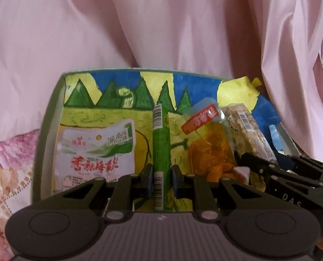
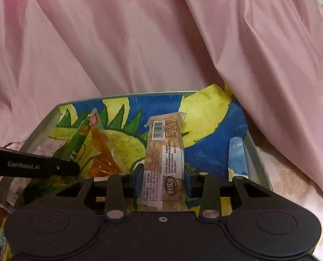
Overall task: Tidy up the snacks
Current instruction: 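Carry both held snacks over the grey tray and lower them in, then open both grippers and withdraw from the tray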
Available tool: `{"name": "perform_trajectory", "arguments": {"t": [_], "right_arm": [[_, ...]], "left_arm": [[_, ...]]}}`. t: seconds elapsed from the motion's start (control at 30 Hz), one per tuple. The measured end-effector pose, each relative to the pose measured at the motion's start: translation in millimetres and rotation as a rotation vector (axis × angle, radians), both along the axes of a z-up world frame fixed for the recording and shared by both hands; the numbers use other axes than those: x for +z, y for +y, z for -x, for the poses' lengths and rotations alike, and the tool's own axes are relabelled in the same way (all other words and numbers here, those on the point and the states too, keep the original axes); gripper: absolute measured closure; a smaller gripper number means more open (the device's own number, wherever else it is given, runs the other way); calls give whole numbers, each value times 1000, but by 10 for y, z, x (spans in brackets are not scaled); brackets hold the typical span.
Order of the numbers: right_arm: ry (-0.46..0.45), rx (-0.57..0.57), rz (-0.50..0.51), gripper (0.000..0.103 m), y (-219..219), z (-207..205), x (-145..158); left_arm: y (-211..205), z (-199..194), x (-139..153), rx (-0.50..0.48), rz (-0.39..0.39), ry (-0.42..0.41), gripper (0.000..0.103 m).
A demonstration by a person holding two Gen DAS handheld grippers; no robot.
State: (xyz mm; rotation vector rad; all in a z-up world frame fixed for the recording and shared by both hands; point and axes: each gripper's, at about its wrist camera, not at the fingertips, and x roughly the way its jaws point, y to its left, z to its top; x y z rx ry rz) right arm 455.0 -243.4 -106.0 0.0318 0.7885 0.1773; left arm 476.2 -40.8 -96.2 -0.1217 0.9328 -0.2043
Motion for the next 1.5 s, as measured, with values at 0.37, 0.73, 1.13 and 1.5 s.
{"name": "perform_trajectory", "arguments": {"t": [0.37,0.73,1.13,1.5], "right_arm": [[5,-13,36,32,-32,64,98],[-208,-2,24,1,-143,661,876],[-435,47,-42,1,-169,1960,1691],[-479,40,-64,1,-5,3137,1935]], "left_arm": [[-50,137,181,22,-11,-54,44],[116,842,916,92,41,-257,4],[385,2424,1545,157,-49,-516,0],[629,3698,1613,229,-92,-552,0]]}}
